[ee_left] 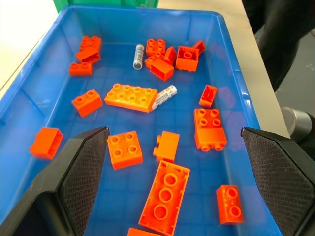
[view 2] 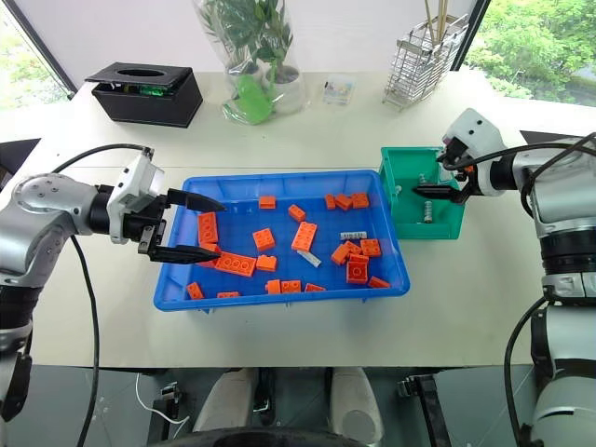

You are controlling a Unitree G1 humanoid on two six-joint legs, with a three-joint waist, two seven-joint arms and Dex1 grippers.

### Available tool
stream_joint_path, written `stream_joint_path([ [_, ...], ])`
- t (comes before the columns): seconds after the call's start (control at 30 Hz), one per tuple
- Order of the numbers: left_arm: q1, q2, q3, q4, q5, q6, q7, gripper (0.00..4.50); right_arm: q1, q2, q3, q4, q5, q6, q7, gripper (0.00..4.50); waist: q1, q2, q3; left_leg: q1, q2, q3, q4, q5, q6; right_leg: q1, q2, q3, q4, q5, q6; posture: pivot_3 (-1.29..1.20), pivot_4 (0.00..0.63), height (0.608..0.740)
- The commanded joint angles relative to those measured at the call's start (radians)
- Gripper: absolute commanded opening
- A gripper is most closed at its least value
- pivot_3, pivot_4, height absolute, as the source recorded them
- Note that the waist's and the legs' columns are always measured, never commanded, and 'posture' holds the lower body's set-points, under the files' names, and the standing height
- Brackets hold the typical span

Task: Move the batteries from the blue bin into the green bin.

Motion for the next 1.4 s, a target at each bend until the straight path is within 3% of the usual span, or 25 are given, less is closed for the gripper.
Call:
stream_joint_path([
  [0.03, -0.017, 0.011, 0.018, -0.02, -0.005, -0.001, -0.004, 4.5, -0.037, 0.025, -0.019, -0.179, 0.09, 0.123, 0.035, 4.46, 0.0, 0.0, 0.0, 0.0, 0.0, 0.0, 0.0, 0.0, 0.0, 0.0, 0.0, 0.0, 0.0, 0.0, 0.0, 0.0, 0.15, 0.736],
  [0.17, -0.01, 0.013, 0.017, -0.03, -0.006, 0.004, -0.004, 4.5, 0.025, 0.072, 0.025, -0.481, 0.204, 0.37, 0.03, 4.46, 0.003, 0.0, 0.0, 0.0, 0.001, -0.004, 0.0, 0.0, 0.0, 0.0, 0.001, 0.0, 0.001, 0.0, 0.001, 0.0, 0.15, 0.736],
  [0.37, -0.022, 0.005, 0.007, -0.026, -0.003, 0.007, -0.004, 4.5, 0.121, 0.124, 0.086, -0.726, 0.301, 0.587, -0.05, 4.46, 0.012, -0.001, 0.0, -0.002, 0.0, -0.005, 0.001, 0.0, 0.0, 0.001, -0.002, -0.001, 0.0, -0.001, -0.002, 0.0, 0.15, 0.736],
  [0.67, -0.053, -0.019, -0.011, -0.005, 0.012, -0.008, 0.002, 4.5, 0.228, 0.192, 0.207, -0.749, 0.291, 0.607, -0.197, 4.46, 0.006, -0.001, -0.001, -0.001, 0.0, -0.005, 0.001, 0.0, 0.0, 0.001, -0.001, -0.001, 0.0, -0.001, -0.002, 0.0, 0.15, 0.736],
  [0.97, -0.063, -0.029, -0.009, 0.002, 0.025, -0.01, -0.004, 4.5, 0.23, 0.248, 0.316, -0.665, 0.252, 0.54, -0.251, 4.46, 0.006, -0.002, -0.001, -0.001, 0.0, -0.005, 0.001, 0.0, 0.0, 0.001, 0.0, -0.001, 0.0, 0.0, 0.0, 0.0, 0.15, 0.736],
  [1.07, -0.059, -0.026, -0.005, -0.001, 0.023, -0.011, -0.007, 4.5, 0.237, 0.239, 0.353, -0.648, 0.223, 0.497, -0.25, 3.23, 0.006, -0.003, -0.001, -0.001, 0.0, -0.005, 0.001, 0.0, 0.0, 0.001, 0.0, -0.001, -0.001, 0.0, 0.0, 0.0, 0.15, 0.736],
  [1.27, -0.052, -0.025, -0.002, 0.002, 0.023, -0.015, -0.011, 4.5, 0.226, 0.217, 0.308, -0.696, 0.255, 0.512, -0.234, 0.26, 0.006, -0.003, -0.002, -0.001, 0.0, -0.005, 0.001, 0.0, 0.0, 0.001, 0.0, -0.001, -0.001, 0.0, -0.001, 0.0, 0.15, 0.736],
  [1.3, -0.05, -0.026, -0.004, 0.003, 0.024, -0.018, -0.011, 4.5, 0.216, 0.215, 0.284, -0.707, 0.271, 0.529, -0.231, 0.03, 0.006, -0.003, -0.002, -0.001, 0.0, -0.005, 0.001, 0.0, 0.0, 0.001, 0.0, -0.001, -0.001, 0.0, -0.001, 0.0, 0.15, 0.736],
  [1.4, -0.047, -0.033, -0.008, 0.005, 0.027, -0.024, -0.01, 4.5, 0.142, 0.192, 0.153, -0.721, 0.354, 0.616, -0.21, 0.03, 0.006, -0.003, -0.001, -0.001, 0.0, -0.005, 0.001, 0.0, 0.0, 0.001, 0.0, -0.001, 0.0, 0.0, -0.001, 0.0, 0.15, 0.736],
])
